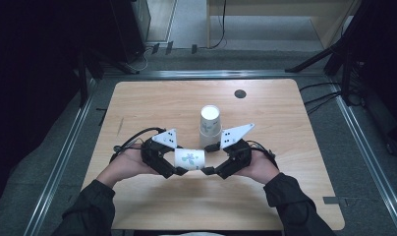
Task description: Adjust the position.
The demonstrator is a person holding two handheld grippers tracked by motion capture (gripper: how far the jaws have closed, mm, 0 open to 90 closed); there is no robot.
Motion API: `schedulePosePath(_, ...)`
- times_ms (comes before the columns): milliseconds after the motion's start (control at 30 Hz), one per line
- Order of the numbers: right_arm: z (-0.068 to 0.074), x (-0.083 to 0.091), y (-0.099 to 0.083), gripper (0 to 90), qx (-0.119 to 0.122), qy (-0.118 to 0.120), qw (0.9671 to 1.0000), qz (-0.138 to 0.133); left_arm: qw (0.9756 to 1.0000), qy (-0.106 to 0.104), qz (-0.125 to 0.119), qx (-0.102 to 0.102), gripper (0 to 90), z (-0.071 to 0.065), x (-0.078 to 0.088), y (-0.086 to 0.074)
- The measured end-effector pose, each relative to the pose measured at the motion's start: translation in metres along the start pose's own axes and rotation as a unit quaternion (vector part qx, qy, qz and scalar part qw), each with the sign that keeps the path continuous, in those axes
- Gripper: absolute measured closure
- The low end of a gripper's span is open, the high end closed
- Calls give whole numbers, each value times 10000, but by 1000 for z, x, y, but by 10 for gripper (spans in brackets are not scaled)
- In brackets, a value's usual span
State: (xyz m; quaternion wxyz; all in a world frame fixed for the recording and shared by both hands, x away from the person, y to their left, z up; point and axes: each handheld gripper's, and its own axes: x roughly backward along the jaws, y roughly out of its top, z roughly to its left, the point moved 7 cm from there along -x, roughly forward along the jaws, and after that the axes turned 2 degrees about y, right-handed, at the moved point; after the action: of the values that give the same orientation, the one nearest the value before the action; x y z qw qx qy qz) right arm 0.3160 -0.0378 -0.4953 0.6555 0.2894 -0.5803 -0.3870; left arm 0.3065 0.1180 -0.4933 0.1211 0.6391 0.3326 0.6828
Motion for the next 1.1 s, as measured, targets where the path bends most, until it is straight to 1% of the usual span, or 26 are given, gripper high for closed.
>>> schedulePosePath(33, -1, -1, -1, 246, 20, -14, 10000, 8, 10000, 6, 84, -4, 242, -1, -1, 0)
schedulePosePath(67, 0, -2, -1, 247, -24, 2, 10000, 34, 9998, 5, 187, -30, 241, -2, -3, -1)
schedulePosePath(100, 0, -3, -2, 247, 16, 0, 10000, 72, 9996, 29, 266, -82, 241, -2, -4, -2)
schedulePosePath(167, 0, -5, -3, 247, 41, -12, 9999, 119, 9994, -37, 334, -86, 241, -5, -6, -1)
schedulePosePath(300, 1, -9, -5, 250, 58, 24, 9998, 189, 9988, 21, 476, -104, 241, -5, -8, -1)
schedulePosePath(367, 2, -11, -7, 250, 69, 15, 9996, 267, 9988, 15, 482, -102, 241, -6, -9, 0)
schedulePosePath(600, 2, -21, -11, 256, 99, 61, 9990, 427, 9976, 41, 637, -265, 241, -9, -13, 0)
schedulePosePath(767, 4, -25, -14, 265, 117, 113, 9984, 550, 9976, 19, 627, -292, 241, -13, -16, 4)
schedulePosePath(800, 4, -26, -14, 266, 170, 113, 9982, 556, 9975, 18, 640, -300, 241, -13, -16, 4)
schedulePosePath(867, 6, -28, -15, 301, 184, 140, 9979, 598, 9973, 40, 668, -305, 241, -14, -18, 4)
schedulePosePath(900, 7, -29, -15, 319, 285, 133, 9976, 616, 9972, 33, 682, -293, 241, -14, -18, 4)
schedulePosePath(1067, 8, -29, -16, 335, 311, 161, 9972, 666, 9971, 8, 682, -331, 240, -14, -19, 2)
schedulePosePath(1100, 8, -29, -16, 337, 346, 151, 9970, 669, 9971, 16, 677, -343, 237, -14, -19, 2)
